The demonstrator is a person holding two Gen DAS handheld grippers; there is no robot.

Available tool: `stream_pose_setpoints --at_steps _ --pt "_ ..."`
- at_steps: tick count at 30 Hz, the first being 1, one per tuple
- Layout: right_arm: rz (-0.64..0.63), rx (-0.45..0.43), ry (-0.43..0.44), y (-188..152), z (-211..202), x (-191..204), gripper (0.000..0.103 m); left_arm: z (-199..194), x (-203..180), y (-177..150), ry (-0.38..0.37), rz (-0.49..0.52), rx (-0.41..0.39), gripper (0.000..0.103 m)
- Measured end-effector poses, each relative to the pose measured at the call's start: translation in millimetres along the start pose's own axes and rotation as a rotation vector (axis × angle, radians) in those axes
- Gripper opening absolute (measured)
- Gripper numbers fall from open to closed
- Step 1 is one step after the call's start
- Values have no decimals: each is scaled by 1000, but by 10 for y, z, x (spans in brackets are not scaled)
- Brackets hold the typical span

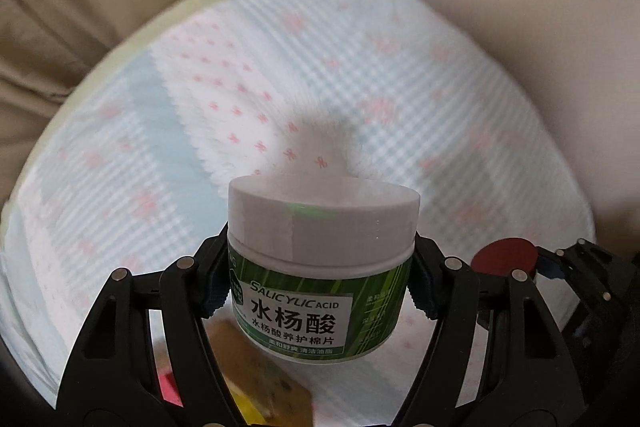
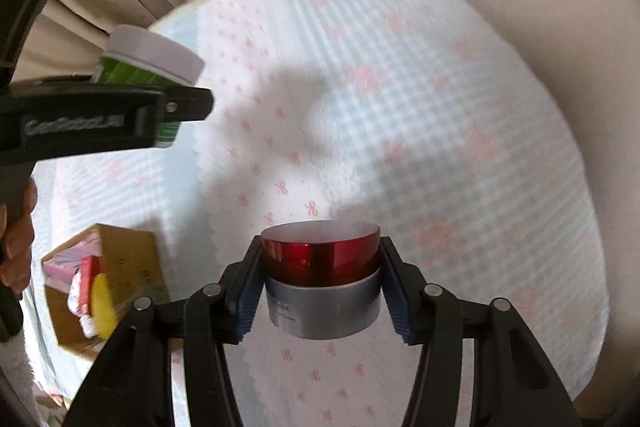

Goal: Organize rigid objects
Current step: 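Carry both jars over the box and open both tools to drop them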

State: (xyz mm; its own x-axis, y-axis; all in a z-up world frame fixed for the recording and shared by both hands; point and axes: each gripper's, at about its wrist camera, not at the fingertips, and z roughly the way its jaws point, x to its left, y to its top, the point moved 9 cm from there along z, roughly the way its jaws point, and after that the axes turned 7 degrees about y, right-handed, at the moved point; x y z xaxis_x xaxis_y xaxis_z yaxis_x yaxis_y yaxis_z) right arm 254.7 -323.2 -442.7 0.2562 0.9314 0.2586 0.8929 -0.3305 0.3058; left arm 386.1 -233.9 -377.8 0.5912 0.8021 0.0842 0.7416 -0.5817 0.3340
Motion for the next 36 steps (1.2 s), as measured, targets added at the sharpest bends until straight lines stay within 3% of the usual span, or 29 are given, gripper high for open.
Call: stream_pose_setpoints --at_steps 4,7,10,17,26,36 --pt "-74 -47 16 28 -438 267 50 -699 221 -145 13 -103 -80 68" --pt "-119 -91 37 86 -772 429 50 -1000 321 -311 30 -167 -119 68" --pt "-160 -123 75 145 -1077 606 50 -1385 543 -629 60 -243 -152 68" --pt "-266 -160 181 149 -1585 1276 50 -1848 1113 -1443 160 -391 -167 68" --pt "-358 -134 267 -200 -1677 2207 50 -2124 1794 -2425 200 -492 -136 68" --pt "-312 -70 263 -664 -1178 3073 50 -1775 2614 -3149 163 -458 -82 68"
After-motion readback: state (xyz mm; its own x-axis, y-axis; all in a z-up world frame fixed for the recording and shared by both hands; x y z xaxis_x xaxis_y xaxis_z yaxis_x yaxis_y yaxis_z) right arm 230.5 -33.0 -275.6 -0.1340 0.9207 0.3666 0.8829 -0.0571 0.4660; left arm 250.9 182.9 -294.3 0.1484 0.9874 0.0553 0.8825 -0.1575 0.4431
